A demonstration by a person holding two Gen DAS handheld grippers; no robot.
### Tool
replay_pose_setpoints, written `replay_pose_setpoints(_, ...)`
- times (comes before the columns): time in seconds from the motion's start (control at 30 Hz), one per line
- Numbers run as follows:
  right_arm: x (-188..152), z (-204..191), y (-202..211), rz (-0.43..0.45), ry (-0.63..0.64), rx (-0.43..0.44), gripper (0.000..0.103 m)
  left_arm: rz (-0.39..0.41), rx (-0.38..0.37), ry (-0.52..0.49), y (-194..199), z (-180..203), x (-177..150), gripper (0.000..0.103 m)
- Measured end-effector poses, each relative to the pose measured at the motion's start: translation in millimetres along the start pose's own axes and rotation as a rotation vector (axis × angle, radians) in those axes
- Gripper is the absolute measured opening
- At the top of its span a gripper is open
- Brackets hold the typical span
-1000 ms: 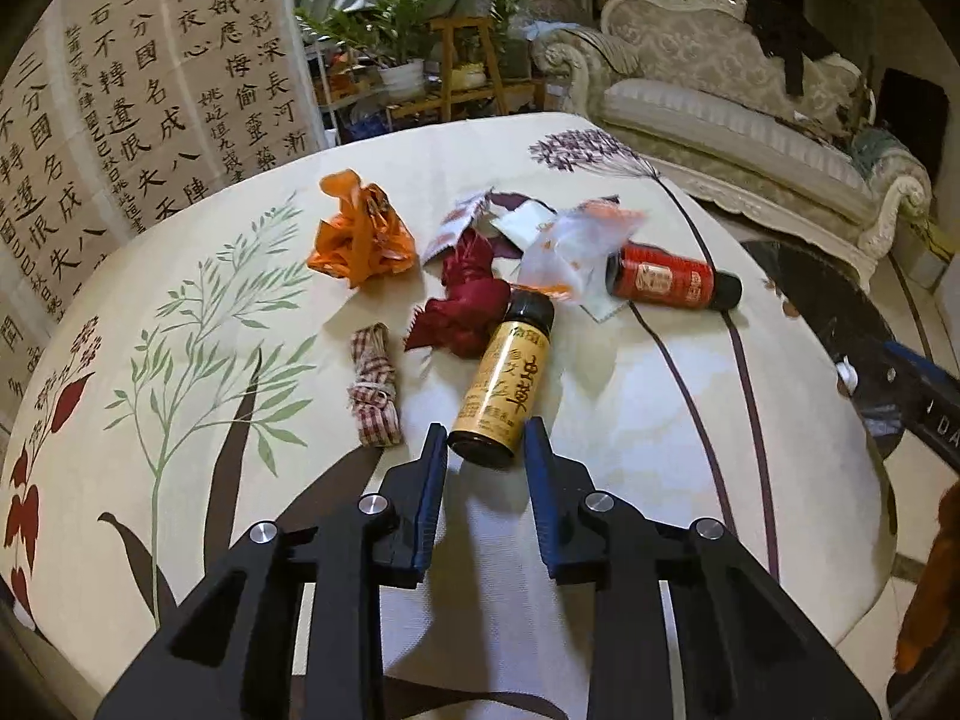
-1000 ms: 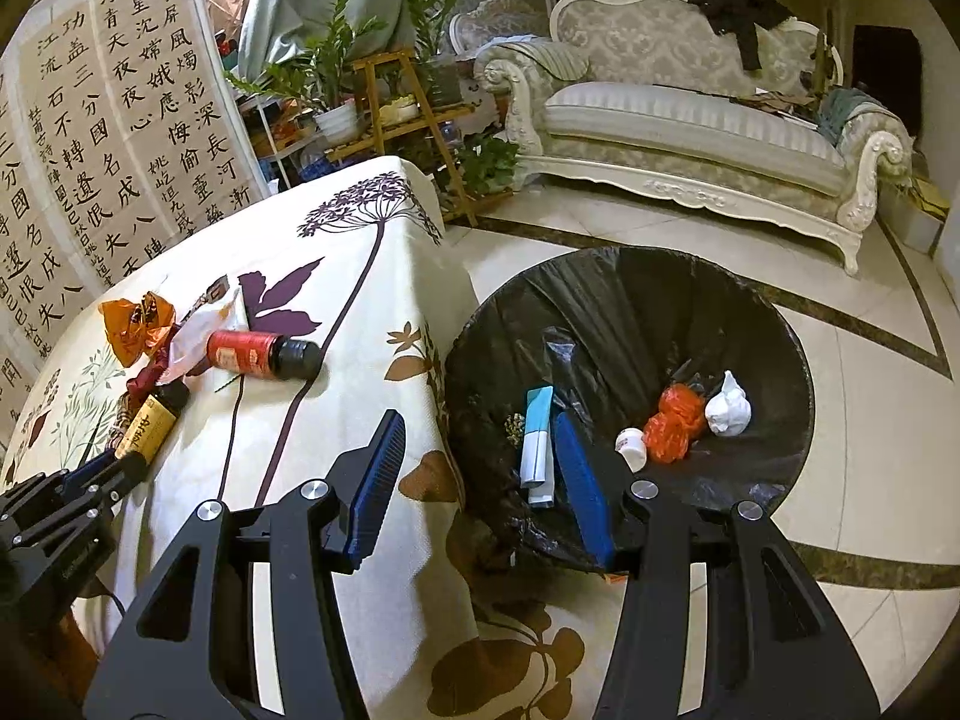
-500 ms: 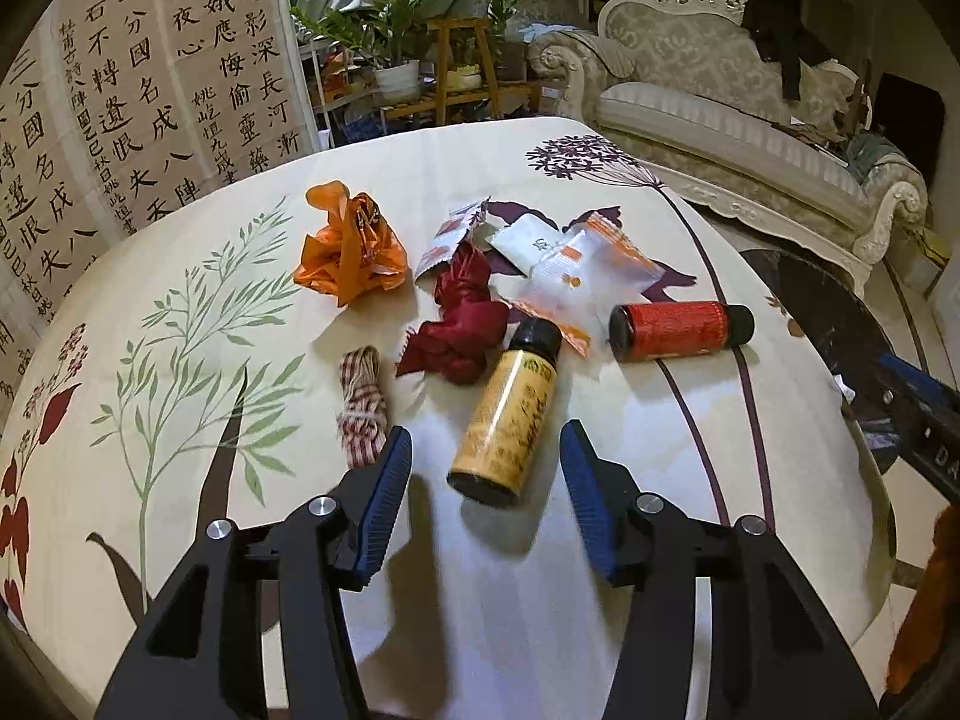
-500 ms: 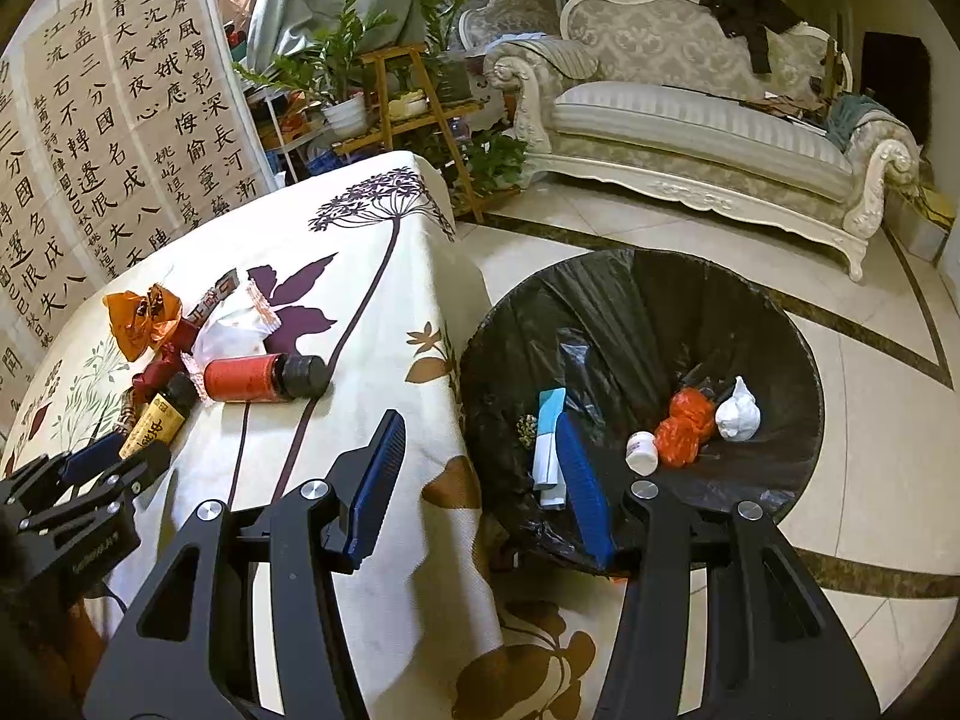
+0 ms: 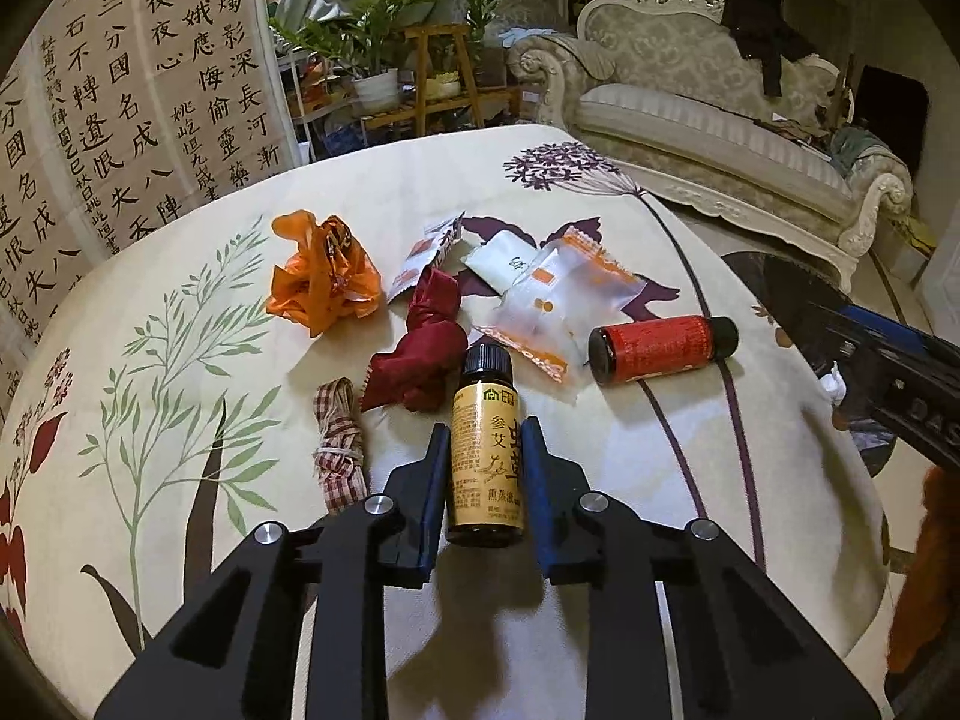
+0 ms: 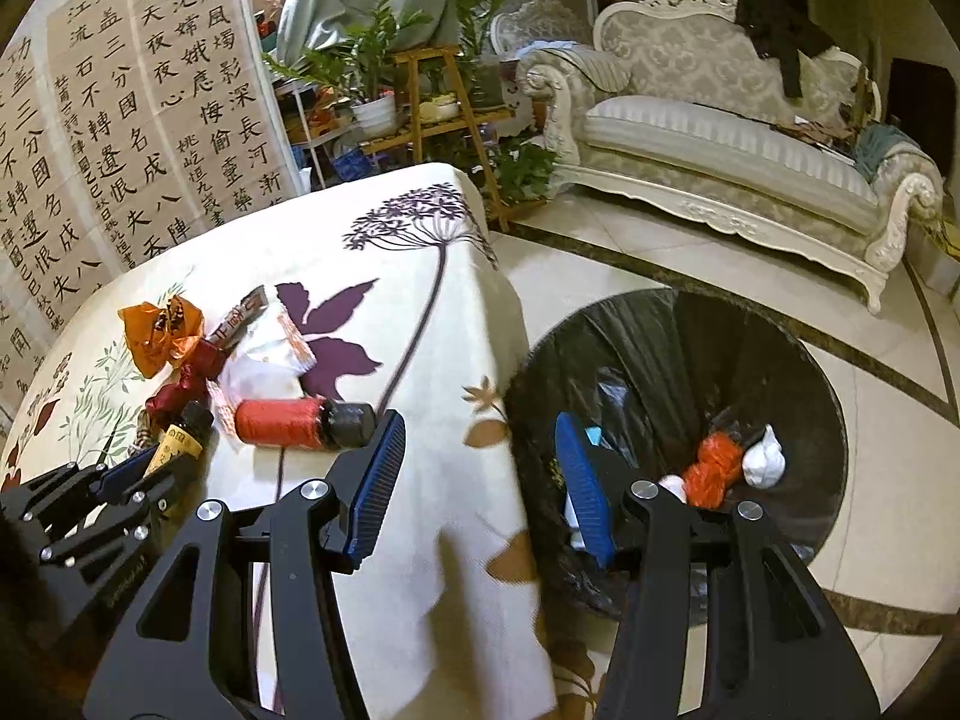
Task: Collect trash
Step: 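Grasp the red-white checkered cloth with the right gripper while the left lifts the gold bottle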
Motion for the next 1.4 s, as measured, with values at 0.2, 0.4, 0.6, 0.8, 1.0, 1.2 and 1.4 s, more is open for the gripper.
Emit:
replay_pose_setpoints(0.2,8,-11,-15,-0.015,0.023,0.009,0.051,0.007,-0.010,0.024,13,-10,0,0.025)
replay_pose_setpoints(0.4,12,-27,-14,-0.005,0.046,0.040,0.051,0.031,0.020,0.061,30,-33,2,0.025)
replay_pose_setpoints(0.6,15,-52,-13,-0.003,0.075,0.078,0.051,0.043,0.067,0.098,41,-58,-2,0.025)
replay_pose_setpoints(0.8,10,-88,-6,-0.011,0.113,0.137,0.051,0.039,0.132,0.144,45,-91,-12,0.025)
replay_pose_setpoints(1.0,-3,-131,-1,-0.034,0.170,0.200,0.051,0.041,0.193,0.187,53,-126,-23,0.025)
replay_pose_setpoints(1.2,-18,-176,4,-0.059,0.236,0.265,0.050,0.047,0.259,0.215,62,-161,-34,0.025)
replay_pose_setpoints(1.4,-31,-204,1,-0.086,0.297,0.293,0.041,0.048,0.314,0.253,69,-192,-46,0.025)
Point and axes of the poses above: each gripper's, at about its wrist camera, not at the fingertips, and y roughly against the way its jaws point, z to its right, x to its top, the point moved 4 cm from there along -y, roughly the way its jaws point, and after that the axes turned 11 degrees about z, right-handed, at the moved point
